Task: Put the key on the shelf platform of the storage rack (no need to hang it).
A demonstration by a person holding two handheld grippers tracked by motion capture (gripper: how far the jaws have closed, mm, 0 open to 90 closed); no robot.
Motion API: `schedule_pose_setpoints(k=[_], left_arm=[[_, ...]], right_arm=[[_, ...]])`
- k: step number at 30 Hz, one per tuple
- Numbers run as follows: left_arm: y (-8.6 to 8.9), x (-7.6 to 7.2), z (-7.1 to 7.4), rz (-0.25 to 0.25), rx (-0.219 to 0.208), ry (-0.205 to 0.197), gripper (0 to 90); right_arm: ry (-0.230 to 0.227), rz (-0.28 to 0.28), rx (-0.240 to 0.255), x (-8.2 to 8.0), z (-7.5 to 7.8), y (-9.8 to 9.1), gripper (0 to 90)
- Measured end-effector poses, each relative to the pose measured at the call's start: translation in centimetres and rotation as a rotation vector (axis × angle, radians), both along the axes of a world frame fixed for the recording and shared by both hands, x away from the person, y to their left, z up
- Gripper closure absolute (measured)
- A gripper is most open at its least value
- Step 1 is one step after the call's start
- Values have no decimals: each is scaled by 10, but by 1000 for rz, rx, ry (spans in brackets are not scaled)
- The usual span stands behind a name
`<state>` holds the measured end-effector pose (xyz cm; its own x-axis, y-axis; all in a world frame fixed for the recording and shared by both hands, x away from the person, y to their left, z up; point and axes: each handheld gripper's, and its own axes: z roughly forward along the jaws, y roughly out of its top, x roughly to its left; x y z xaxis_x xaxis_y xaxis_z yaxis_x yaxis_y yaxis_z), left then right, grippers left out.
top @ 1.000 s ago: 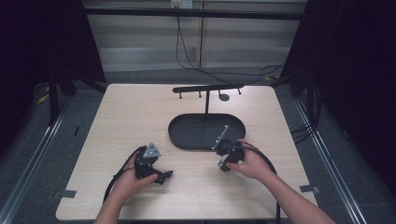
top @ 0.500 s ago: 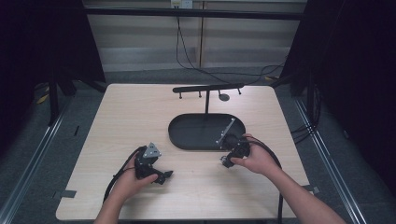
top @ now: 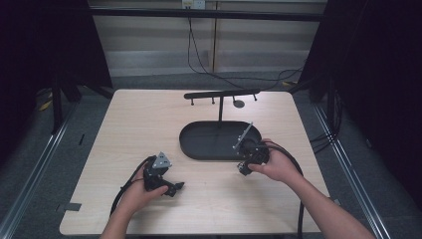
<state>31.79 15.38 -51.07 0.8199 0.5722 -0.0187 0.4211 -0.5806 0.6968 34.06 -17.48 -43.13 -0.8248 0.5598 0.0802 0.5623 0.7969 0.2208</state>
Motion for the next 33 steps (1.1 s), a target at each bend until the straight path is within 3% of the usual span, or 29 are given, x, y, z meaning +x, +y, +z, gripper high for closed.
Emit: schedule_pose_setpoints(k=[18,33], left_arm=[[0,0,0,0,-1,0,0],[0,0,0,1,-2,1,0]], right_arm=[[-21,-17,9,10,22,-3,685],[-28,-26,12,20,28,-4,685]])
